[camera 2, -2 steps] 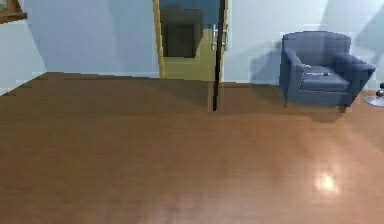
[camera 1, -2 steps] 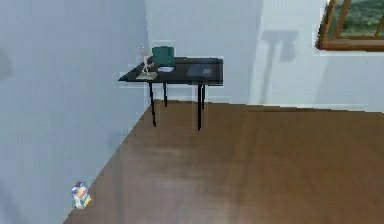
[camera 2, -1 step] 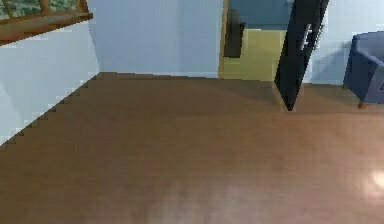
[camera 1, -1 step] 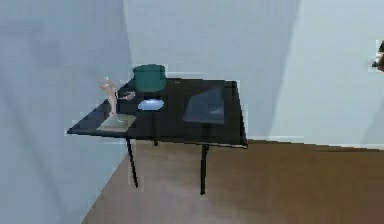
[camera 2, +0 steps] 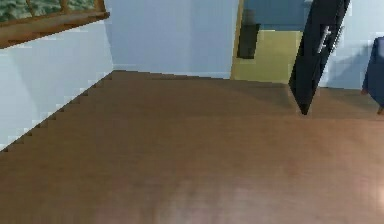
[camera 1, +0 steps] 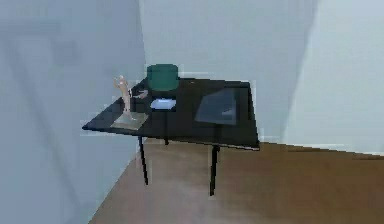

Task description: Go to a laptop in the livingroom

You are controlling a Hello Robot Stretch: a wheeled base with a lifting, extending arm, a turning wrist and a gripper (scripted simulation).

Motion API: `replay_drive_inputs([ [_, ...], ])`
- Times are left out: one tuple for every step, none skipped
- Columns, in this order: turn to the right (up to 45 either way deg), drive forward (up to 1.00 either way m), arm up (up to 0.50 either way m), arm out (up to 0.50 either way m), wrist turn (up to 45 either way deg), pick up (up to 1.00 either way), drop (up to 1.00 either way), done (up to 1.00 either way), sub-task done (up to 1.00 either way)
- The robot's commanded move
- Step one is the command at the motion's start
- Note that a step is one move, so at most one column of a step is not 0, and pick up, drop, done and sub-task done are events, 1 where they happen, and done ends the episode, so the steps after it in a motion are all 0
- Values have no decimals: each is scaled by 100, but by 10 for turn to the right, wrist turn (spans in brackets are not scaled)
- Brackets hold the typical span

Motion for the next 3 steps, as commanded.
replay_drive_inputs([
  [0,45,0,0,0,0,0,0,0],
  [90,0,0,0,0,0,0,0,0],
  [0,0,0,0,0,0,0,100,0],
])
